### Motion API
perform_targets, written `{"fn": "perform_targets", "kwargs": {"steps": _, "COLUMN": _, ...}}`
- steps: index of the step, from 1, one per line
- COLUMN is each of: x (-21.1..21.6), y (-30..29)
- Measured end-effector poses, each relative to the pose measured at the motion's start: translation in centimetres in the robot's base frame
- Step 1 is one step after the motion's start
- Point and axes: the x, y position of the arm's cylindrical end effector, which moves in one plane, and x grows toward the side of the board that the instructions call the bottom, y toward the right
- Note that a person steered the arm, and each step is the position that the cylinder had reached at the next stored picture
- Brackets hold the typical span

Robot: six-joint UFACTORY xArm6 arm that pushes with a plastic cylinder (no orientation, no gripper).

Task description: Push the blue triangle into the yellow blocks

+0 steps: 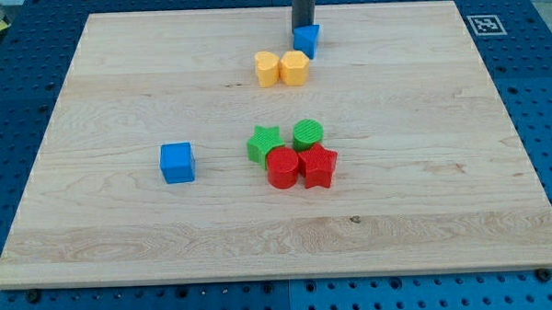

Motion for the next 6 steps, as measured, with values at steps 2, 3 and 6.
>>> {"fn": "perform_targets", "kwargs": {"steps": 2, "x": -1.2, "y": 0.9}}
{"fn": "perform_targets", "kwargs": {"steps": 3, "x": -1.3, "y": 3.1}}
{"fn": "perform_targets", "kwargs": {"steps": 6, "x": 2.5, "y": 3.0}}
